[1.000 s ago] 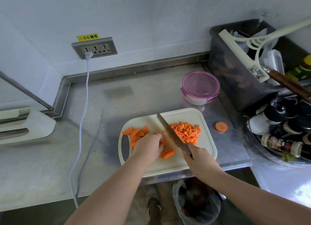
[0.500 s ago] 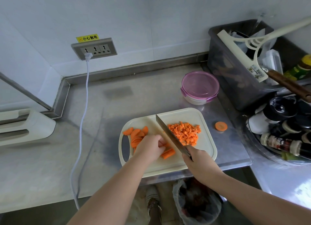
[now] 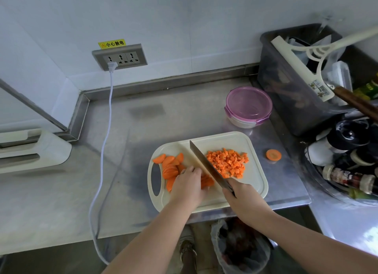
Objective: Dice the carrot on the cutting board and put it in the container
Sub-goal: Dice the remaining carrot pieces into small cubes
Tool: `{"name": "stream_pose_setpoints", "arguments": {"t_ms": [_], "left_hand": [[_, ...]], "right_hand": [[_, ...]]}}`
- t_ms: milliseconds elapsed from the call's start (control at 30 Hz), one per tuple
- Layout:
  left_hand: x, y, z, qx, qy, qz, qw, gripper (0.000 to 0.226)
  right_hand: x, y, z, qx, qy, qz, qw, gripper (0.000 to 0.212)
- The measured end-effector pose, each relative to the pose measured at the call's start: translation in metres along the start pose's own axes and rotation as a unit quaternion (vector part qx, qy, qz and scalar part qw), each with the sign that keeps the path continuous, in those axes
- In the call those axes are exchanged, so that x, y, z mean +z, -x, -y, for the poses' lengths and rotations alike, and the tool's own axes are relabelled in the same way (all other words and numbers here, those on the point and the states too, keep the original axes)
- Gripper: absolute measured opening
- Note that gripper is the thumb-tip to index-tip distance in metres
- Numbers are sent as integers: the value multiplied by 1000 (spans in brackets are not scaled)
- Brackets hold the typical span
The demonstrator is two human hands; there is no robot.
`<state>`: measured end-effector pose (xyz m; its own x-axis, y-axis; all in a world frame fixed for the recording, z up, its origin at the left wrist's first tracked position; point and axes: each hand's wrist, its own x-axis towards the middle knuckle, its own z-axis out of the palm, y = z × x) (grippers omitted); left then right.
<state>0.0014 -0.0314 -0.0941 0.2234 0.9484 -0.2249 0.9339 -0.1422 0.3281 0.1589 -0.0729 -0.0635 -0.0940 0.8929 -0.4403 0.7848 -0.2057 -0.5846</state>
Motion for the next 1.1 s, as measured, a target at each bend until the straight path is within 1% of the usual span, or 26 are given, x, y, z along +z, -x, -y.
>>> {"name": "stream_pose_setpoints", "arguments": {"t_ms": [133,233,367,433,500,667,867,1100], "left_hand": [[-3,-3,7,-17,18,-18,1000,34],[-6,-5,10,-27,31,-19,999,35],[-7,-7,9,-34,60,2,998,42],[-9,-7,12,-39,94,14,995,48],[-13,-7,17,-46,116,28,992,49],[-21,-9,22,-40,101,50,993,40],[-22,-12,16,-69,139,36,987,38],[-24,-15,9,-71,166,41,983,35]], "right_hand": [[3,-2,3,-3,3,10,1000,14],[6,-4,4,-4,10,3,1000,13],[6,-5,7,-1,5,12,1000,27],[7,-7,6,-1,5,13,1000,21],[8,-7,6,-3,7,11,1000,13],[8,-7,6,-5,4,7,1000,20],[8,-8,5,-4,6,8,1000,14],[9,-7,4,-9,3,7,1000,10]]}}
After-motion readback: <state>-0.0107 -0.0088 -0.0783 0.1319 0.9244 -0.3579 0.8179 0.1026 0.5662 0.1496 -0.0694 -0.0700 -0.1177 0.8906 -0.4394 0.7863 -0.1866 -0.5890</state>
